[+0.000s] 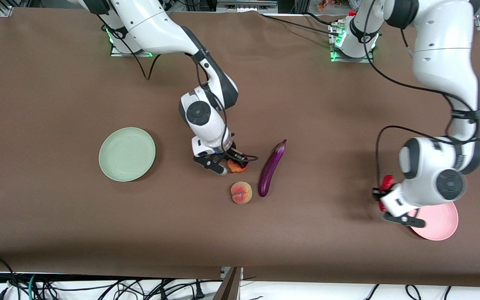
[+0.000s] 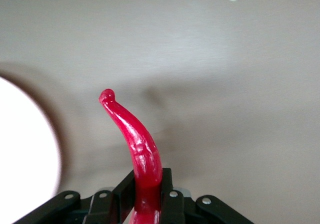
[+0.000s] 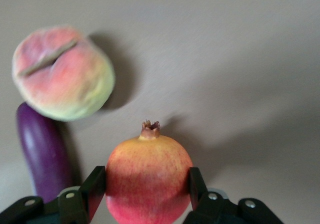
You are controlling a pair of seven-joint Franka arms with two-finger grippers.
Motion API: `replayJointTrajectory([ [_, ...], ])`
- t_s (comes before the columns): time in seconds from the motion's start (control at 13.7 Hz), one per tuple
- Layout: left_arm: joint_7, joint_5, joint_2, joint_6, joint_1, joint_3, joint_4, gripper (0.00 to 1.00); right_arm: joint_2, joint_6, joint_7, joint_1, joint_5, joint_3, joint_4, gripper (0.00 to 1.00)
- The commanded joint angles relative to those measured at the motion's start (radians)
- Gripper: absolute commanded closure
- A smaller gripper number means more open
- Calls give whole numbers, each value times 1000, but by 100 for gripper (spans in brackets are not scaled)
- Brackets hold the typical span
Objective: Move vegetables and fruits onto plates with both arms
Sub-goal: 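Place the pomegranate on the green plate while the left gripper drops the chili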
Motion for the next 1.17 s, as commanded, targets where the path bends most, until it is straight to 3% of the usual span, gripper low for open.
replayJointTrajectory([
  [0.0,132,9,16,-10,71,-8,20,100,-72,-140,-93,-23,10,-37,-1,77],
  [0.37,283,3,72,119,171,-10,43,100,-166,-442,-492,-172,1,-112,-3,77],
  [0.58,292,3,104,168,179,-10,89,100,-158,-571,-811,-183,-25,-306,-38,71],
  [0.66,299,3,121,170,179,-10,116,100,-152,-572,-892,-193,-28,-334,-75,65],
  [0.73,304,1,138,171,180,-11,147,100,-152,-572,-911,-205,-27,-350,-102,40],
  [0.8,309,-4,153,172,182,-14,167,100,-155,-570,-913,-213,-19,-350,-113,8],
  [0.88,309,-5,156,172,182,-17,175,100,-157,-573,-905,-215,-13,-350,-110,0],
  [0.95,312,-13,158,173,182,-18,175,95,-160,-573,-893,-210,-2,-350,-107,0],
  [1.02,339,-31,159,182,182,-18,175,45,-161,-575,-860,-206,14,-347,-101,0],
  [1.1,364,-71,165,213,182,-18,174,0,-163,-575,-820,-201,25,-341,-86,0],
])
